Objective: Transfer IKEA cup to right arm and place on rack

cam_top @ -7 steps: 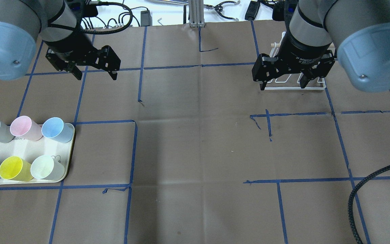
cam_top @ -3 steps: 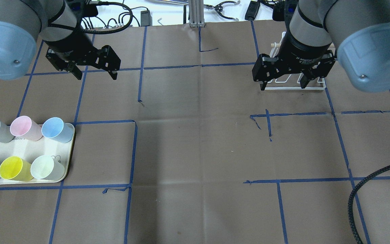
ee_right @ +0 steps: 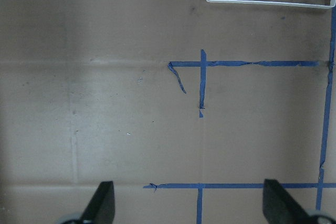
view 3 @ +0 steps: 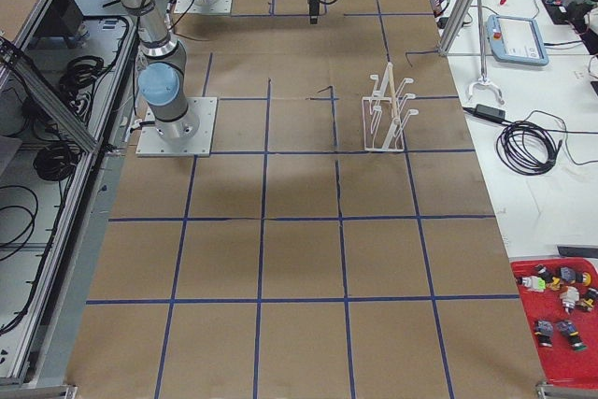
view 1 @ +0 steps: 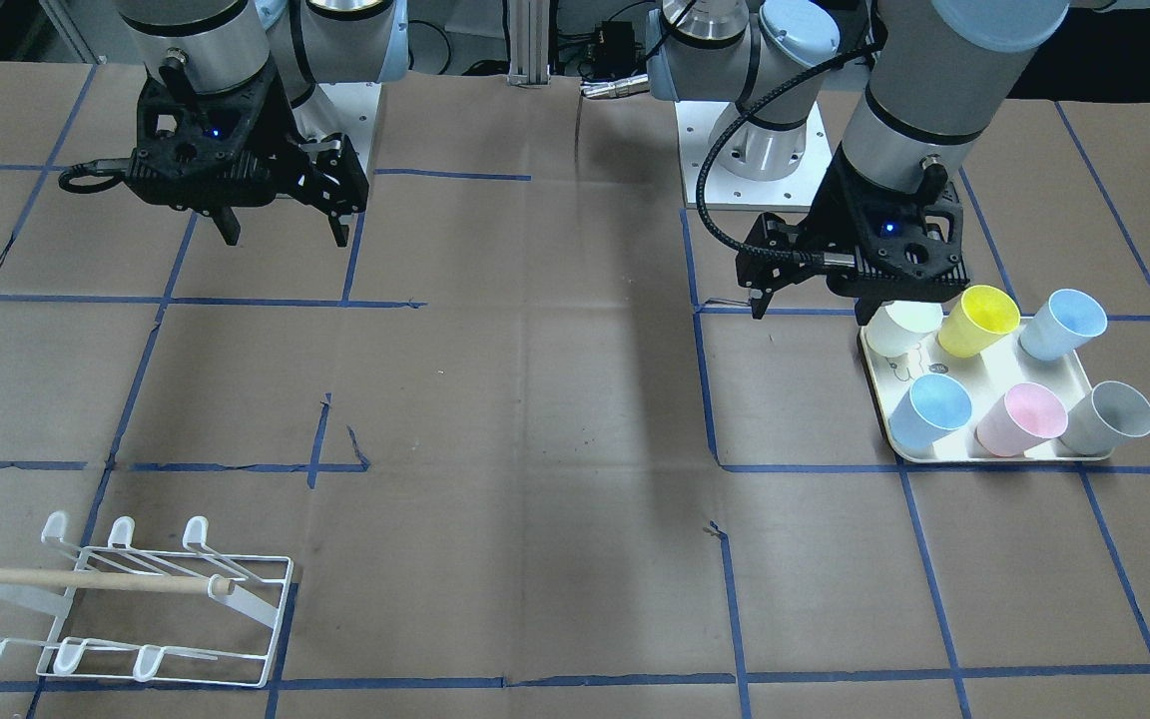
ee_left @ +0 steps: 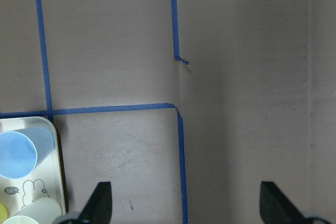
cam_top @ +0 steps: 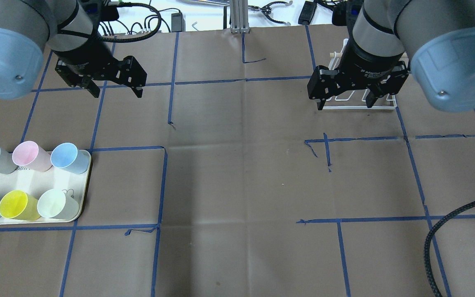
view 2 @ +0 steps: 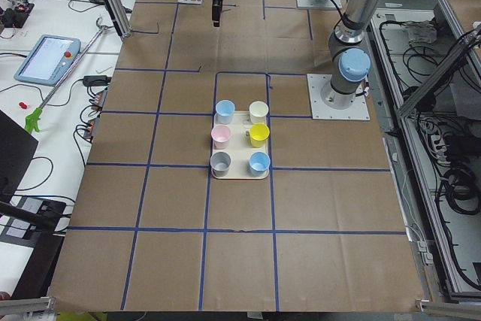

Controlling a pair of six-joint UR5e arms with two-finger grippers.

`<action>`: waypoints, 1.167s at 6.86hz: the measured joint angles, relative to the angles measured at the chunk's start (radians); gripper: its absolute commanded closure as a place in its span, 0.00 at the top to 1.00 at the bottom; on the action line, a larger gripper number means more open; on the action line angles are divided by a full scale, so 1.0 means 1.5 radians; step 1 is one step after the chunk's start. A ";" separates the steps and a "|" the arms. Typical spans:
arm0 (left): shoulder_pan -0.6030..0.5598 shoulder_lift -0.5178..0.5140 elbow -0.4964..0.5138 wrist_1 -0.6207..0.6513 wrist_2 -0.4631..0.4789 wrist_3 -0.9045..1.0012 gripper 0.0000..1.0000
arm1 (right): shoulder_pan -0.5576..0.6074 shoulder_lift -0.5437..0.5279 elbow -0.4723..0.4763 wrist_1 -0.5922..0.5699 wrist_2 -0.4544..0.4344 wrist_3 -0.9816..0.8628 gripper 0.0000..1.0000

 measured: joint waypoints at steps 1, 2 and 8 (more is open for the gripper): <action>0.003 0.002 -0.002 0.001 0.000 0.013 1.00 | 0.000 0.000 0.000 0.000 0.000 0.000 1.00; 0.011 0.004 -0.004 0.002 0.001 0.037 1.00 | 0.001 0.000 0.000 0.000 0.000 0.000 1.00; 0.245 0.029 -0.075 0.025 -0.001 0.242 0.99 | 0.001 0.000 0.000 0.000 0.000 0.001 1.00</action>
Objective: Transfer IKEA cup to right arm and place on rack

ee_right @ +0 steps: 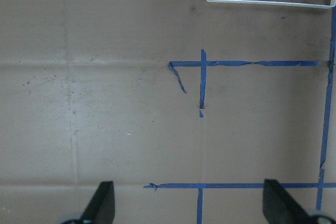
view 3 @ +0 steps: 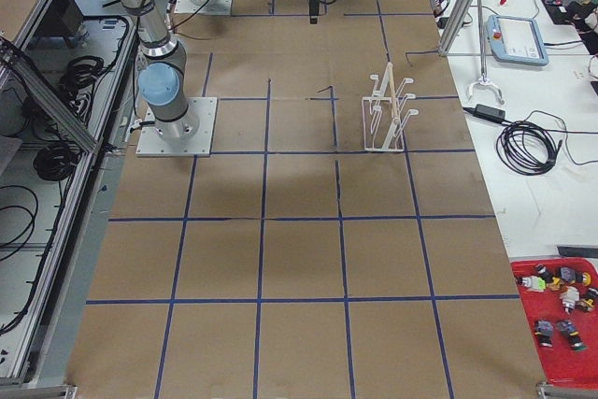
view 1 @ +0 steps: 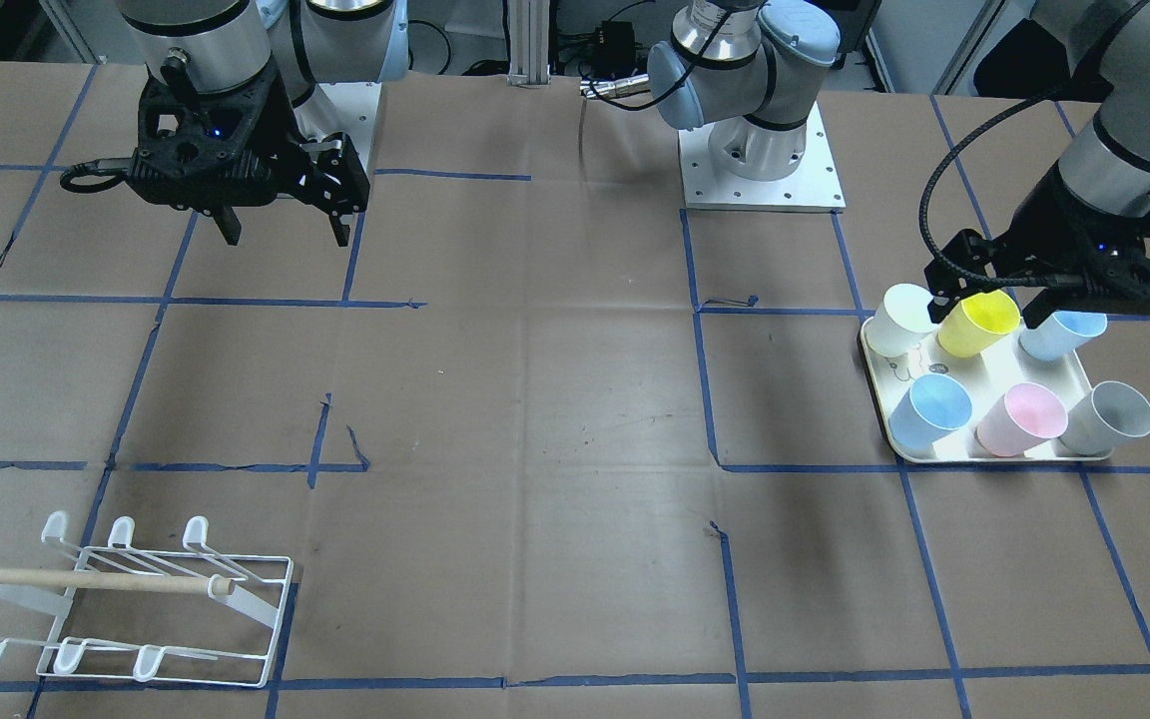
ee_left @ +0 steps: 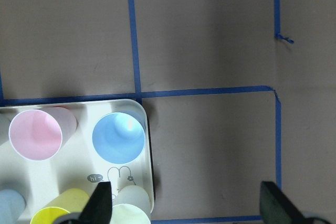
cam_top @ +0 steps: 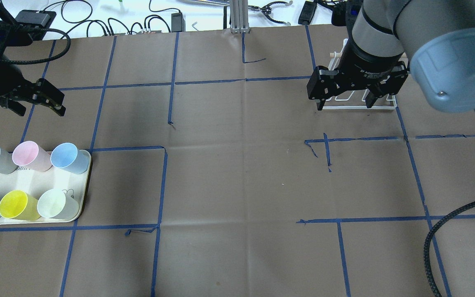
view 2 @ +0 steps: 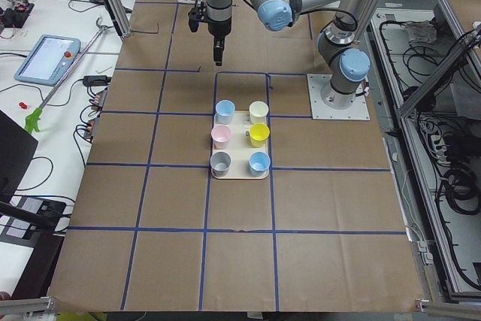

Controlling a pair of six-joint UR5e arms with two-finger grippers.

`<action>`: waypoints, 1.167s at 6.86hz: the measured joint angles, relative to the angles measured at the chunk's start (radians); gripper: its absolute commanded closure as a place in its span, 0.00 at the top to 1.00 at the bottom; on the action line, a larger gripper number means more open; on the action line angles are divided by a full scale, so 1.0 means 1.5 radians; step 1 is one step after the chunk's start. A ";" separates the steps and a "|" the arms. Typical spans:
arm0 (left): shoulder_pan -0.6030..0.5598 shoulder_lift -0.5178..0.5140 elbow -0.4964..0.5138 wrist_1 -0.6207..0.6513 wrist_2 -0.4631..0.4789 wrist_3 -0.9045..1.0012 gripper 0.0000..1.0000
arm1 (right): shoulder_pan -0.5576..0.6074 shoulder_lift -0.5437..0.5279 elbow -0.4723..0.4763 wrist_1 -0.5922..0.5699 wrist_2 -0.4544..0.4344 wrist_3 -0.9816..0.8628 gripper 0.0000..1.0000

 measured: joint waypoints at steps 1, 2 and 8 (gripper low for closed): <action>0.013 -0.006 -0.003 0.010 -0.001 0.012 0.99 | 0.000 0.000 0.000 0.000 0.000 0.000 1.00; 0.024 -0.019 -0.015 0.040 -0.001 0.023 0.99 | 0.000 0.000 0.001 0.000 0.000 0.002 1.00; 0.030 -0.087 -0.228 0.346 -0.003 0.030 0.99 | -0.001 -0.013 0.065 -0.166 0.067 0.194 1.00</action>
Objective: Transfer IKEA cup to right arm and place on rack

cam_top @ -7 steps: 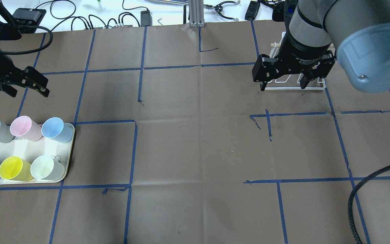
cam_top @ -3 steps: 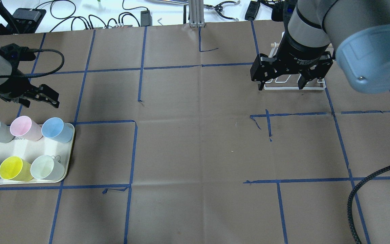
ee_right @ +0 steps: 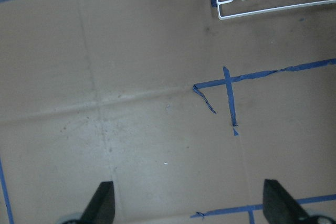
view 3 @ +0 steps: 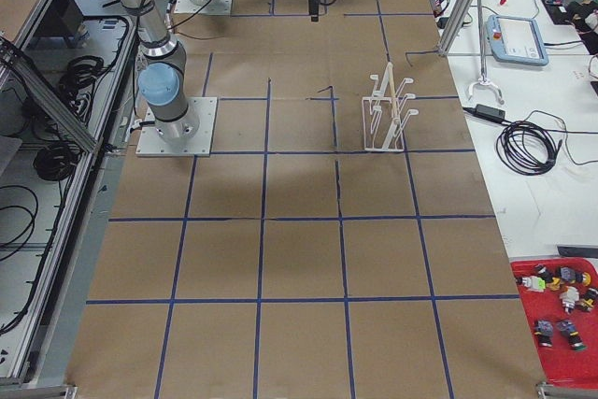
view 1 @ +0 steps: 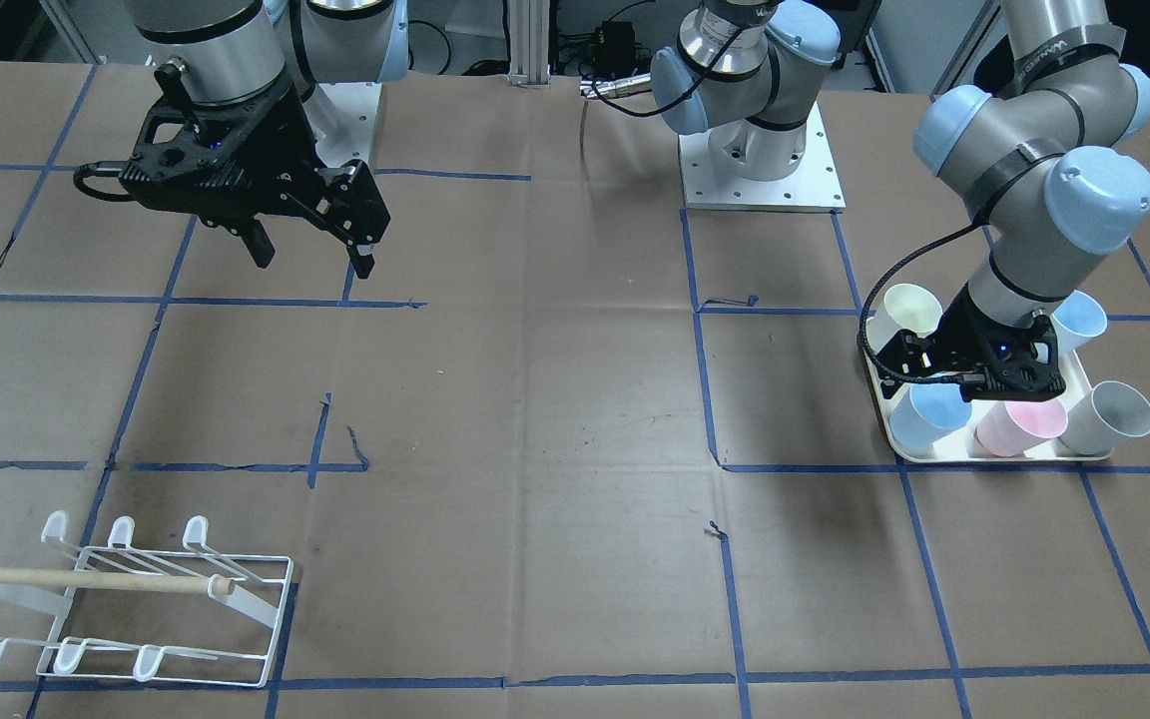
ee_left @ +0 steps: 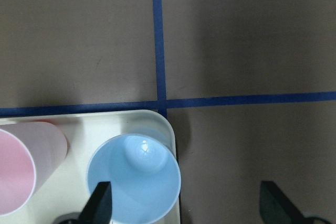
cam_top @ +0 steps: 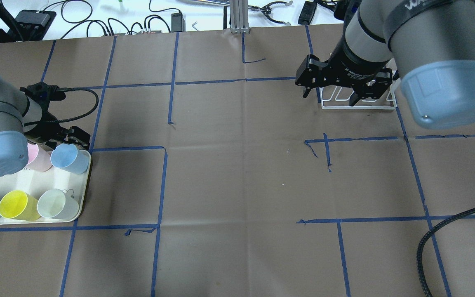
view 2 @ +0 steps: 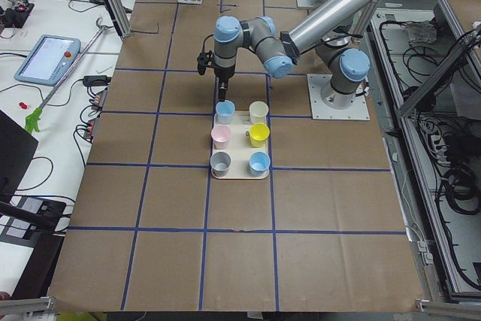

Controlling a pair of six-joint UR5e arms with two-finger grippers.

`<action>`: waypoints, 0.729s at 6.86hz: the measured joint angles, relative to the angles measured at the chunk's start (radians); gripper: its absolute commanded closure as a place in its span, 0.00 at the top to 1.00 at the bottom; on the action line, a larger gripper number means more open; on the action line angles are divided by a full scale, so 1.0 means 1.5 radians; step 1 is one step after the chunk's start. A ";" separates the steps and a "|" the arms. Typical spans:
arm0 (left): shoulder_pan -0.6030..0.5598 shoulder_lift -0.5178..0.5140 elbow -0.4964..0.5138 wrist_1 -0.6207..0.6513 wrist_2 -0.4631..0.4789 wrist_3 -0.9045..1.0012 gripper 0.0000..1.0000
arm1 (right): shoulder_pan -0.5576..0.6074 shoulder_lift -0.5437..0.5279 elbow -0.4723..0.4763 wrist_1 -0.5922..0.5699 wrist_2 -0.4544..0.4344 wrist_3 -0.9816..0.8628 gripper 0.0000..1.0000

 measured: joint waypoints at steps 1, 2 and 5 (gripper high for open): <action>0.000 -0.014 -0.005 0.016 0.001 0.001 0.99 | -0.001 -0.011 0.025 -0.054 0.021 0.084 1.00; 0.000 -0.023 -0.008 0.025 0.002 0.002 0.99 | -0.002 -0.023 0.047 -0.088 0.040 0.166 1.00; 0.003 -0.047 -0.016 0.029 0.006 0.004 0.85 | -0.004 -0.042 0.131 -0.240 0.082 0.341 1.00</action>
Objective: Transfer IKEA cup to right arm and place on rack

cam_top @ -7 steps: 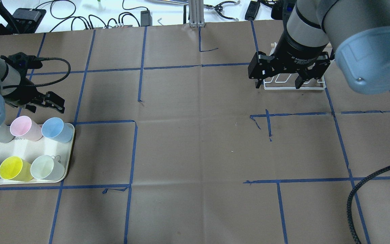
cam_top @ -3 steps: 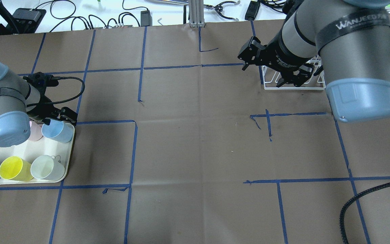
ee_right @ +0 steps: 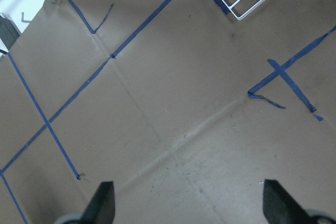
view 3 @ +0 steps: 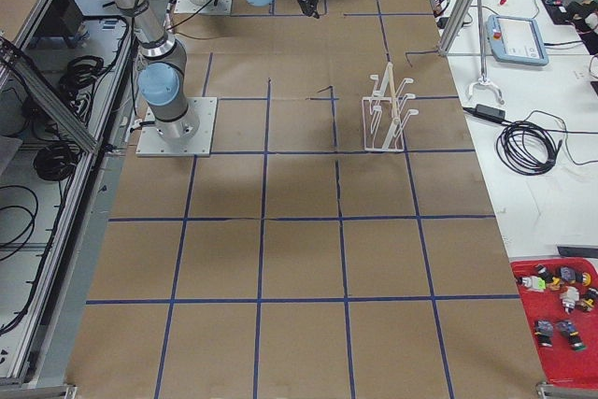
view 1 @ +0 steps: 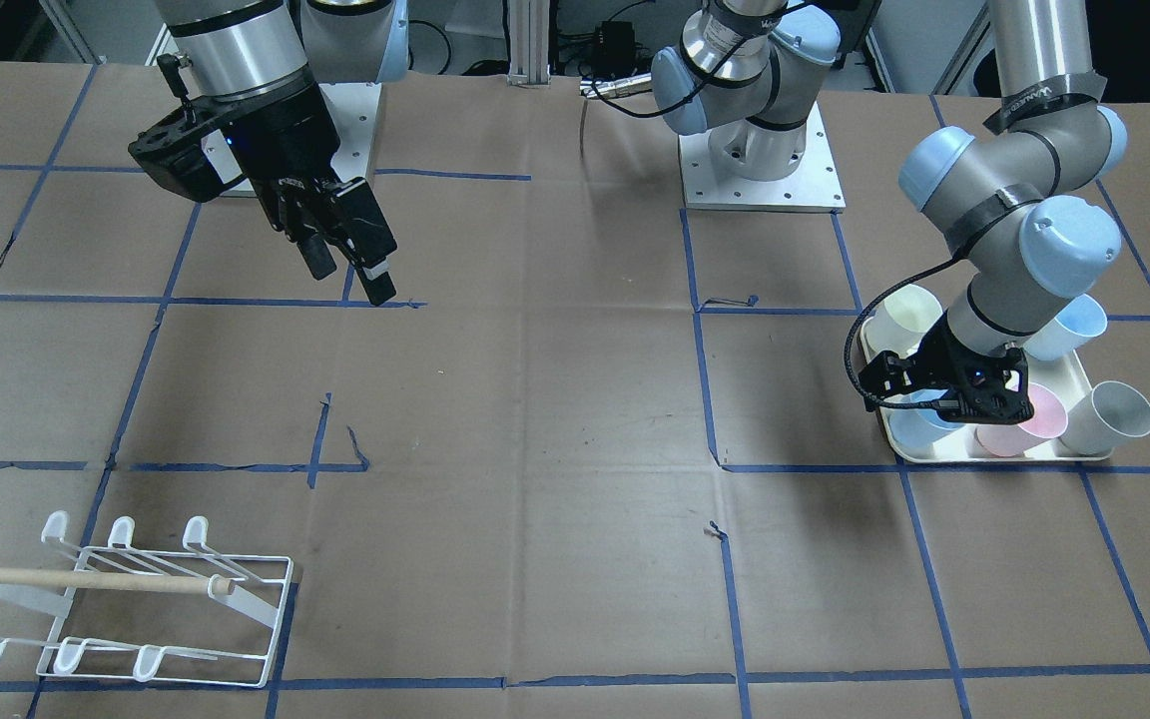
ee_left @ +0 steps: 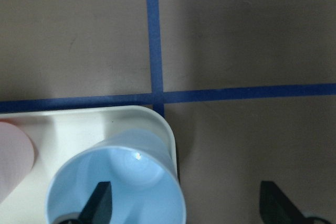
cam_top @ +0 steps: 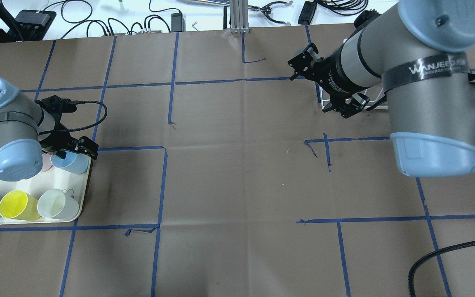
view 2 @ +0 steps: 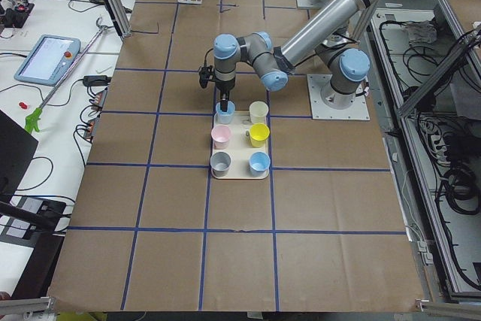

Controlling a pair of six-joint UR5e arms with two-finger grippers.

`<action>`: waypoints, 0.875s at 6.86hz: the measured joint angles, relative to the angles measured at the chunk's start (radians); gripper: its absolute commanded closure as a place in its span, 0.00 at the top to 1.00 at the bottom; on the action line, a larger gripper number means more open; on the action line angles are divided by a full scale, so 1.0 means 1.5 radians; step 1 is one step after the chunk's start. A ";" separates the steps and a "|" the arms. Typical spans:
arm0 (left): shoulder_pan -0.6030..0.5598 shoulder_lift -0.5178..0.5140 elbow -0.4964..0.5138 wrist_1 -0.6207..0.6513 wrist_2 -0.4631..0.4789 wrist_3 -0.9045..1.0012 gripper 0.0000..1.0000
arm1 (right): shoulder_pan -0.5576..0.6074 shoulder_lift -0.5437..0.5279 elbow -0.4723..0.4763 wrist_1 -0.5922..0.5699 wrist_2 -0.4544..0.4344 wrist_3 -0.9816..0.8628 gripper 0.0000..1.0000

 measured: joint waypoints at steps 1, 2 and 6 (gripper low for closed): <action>0.002 -0.001 0.003 0.001 0.001 0.002 0.66 | 0.000 -0.008 0.040 -0.064 0.009 0.031 1.00; 0.007 -0.002 0.006 0.002 0.002 0.004 0.46 | 0.000 -0.016 0.086 -0.134 0.024 0.044 1.00; 0.021 0.010 0.010 -0.002 0.002 0.003 0.00 | -0.003 -0.019 0.244 -0.458 0.145 0.057 1.00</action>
